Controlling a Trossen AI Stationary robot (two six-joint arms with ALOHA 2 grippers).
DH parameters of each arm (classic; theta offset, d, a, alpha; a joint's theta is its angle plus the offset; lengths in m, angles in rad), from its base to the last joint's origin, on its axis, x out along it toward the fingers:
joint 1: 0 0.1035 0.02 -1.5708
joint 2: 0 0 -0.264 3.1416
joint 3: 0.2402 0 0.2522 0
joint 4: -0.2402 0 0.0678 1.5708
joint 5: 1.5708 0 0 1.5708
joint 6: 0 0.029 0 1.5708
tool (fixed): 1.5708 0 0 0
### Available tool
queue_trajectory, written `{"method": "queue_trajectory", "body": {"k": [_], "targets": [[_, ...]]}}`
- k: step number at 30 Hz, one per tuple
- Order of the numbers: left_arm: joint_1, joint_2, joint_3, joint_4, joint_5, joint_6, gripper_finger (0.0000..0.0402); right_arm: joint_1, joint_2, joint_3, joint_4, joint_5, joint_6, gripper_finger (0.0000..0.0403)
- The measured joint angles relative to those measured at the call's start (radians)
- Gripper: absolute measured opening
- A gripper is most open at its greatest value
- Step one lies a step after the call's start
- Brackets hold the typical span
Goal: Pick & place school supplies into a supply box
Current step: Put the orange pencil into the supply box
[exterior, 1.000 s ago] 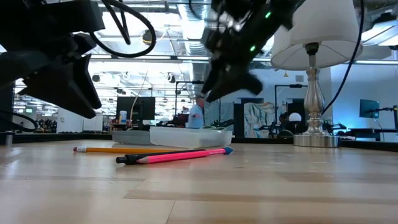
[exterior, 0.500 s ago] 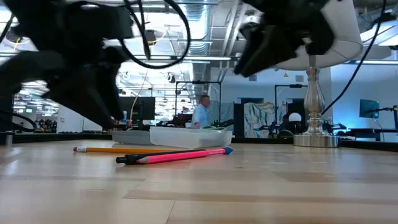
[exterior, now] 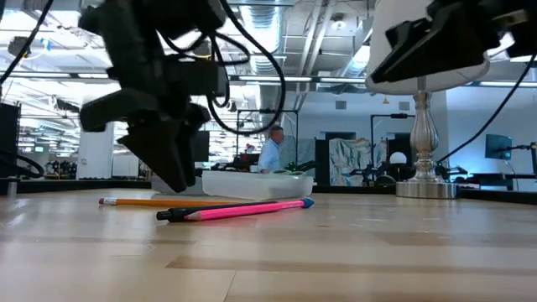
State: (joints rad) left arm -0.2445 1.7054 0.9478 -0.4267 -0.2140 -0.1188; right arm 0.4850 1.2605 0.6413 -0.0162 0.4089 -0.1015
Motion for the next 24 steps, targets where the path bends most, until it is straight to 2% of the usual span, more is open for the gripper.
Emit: {"method": "queue_trajectory", "body": {"k": [4,11,17,24], "targets": [[0.037,0.000,-0.007,0.012,0.060,0.000,0.0139,0.058,-0.008,-0.041,0.058,0.042,0.009,0.0120],[0.054,0.000,-0.057,0.087,0.150,-0.001,0.0139,0.150,0.004,-0.044,0.055,0.135,0.076,0.0120],[0.054,0.000,-0.066,0.071,0.144,-0.031,0.0139,0.216,0.004,-0.044,0.061,0.249,0.080,0.0120],[0.054,-0.002,-0.065,0.022,0.108,-0.074,0.0139,0.228,0.005,-0.044,0.054,0.274,0.160,0.0120]]}}
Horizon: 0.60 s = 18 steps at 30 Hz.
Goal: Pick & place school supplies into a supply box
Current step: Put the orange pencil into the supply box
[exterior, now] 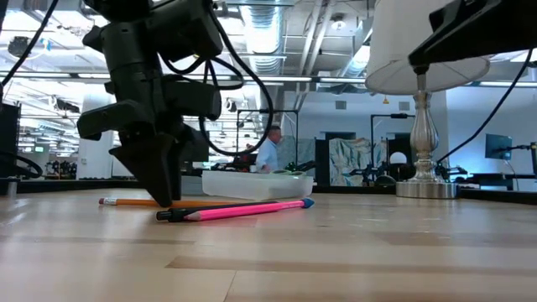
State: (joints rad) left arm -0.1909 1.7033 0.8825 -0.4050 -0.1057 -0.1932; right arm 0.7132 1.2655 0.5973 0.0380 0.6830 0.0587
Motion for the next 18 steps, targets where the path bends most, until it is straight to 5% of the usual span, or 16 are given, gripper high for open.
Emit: {"method": "queue_trajectory", "body": {"k": [12,18], "targets": [[-0.033,0.000,-0.002,-0.005,-0.004,-0.040,0.0138,-0.008,0.161,0.001,0.071,0.021,0.022,0.0120],[-0.045,0.000,-0.003,-0.008,0.024,-0.057,0.0103,-0.009,0.222,0.001,0.094,0.083,0.022,0.0120]]}}
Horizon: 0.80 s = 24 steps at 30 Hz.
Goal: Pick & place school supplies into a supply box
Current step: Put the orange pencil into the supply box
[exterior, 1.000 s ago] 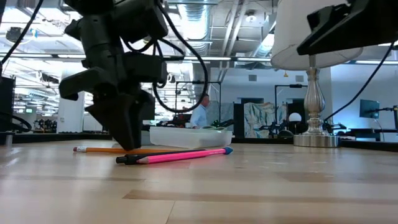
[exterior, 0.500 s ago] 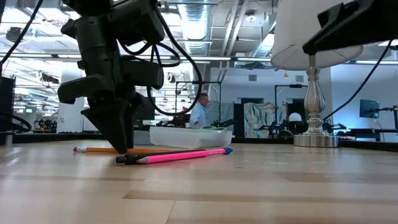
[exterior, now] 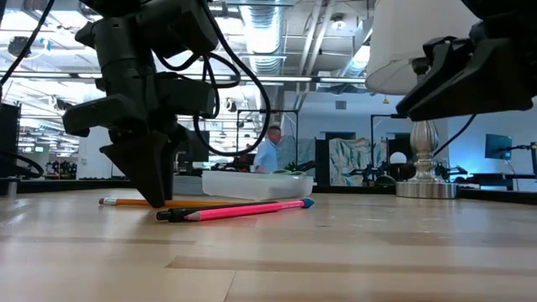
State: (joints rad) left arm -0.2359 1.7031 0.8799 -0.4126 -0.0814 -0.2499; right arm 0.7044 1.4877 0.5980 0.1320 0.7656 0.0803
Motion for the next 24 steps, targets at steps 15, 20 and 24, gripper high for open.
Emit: {"method": "queue_trajectory", "body": {"k": [15,20,24], "targets": [[-0.001,-0.004,0.003,-0.101,0.040,-0.096,0.0010,0.000,0.005,0.000,0.012,0.021,0.000,0.0120],[-0.001,-0.004,0.003,-0.175,0.059,-0.148,0.0020,0.000,0.005,0.000,0.012,0.020,0.000,0.0120],[0.000,-0.004,0.003,-0.190,0.086,-0.154,0.0026,0.000,0.005,0.000,0.016,0.020,0.000,0.0120]]}}
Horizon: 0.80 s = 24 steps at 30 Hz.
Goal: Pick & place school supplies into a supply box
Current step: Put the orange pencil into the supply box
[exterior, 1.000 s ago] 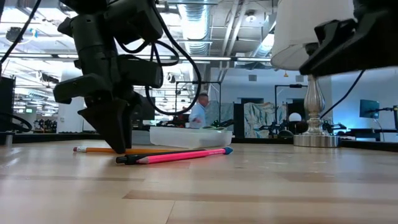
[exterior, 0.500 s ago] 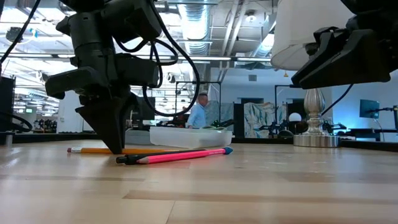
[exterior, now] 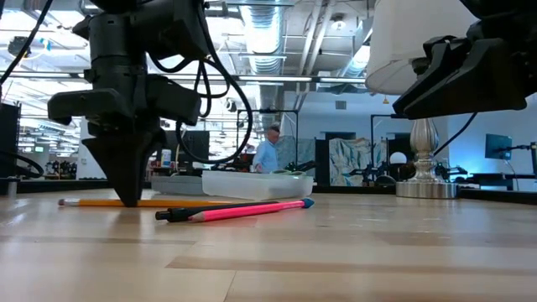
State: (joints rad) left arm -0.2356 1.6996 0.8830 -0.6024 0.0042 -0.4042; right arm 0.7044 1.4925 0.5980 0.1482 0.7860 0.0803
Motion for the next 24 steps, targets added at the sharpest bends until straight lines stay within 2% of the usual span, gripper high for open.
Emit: {"method": "queue_trajectory", "body": {"k": [10,18,24], "targets": [[0.000,0.002,-0.004,0.019,0.005,0.010,0.0028,0.000,0.000,0.000,0.002,0.000,0.000,0.0120],[-0.002,0.003,-0.004,0.018,-0.046,0.016,0.0013,0.000,0.000,0.000,0.002,0.000,0.000,0.0120],[-0.003,0.004,-0.003,-0.018,-0.115,-0.019,0.0020,0.000,0.000,0.000,0.002,0.000,0.000,0.0120]]}}
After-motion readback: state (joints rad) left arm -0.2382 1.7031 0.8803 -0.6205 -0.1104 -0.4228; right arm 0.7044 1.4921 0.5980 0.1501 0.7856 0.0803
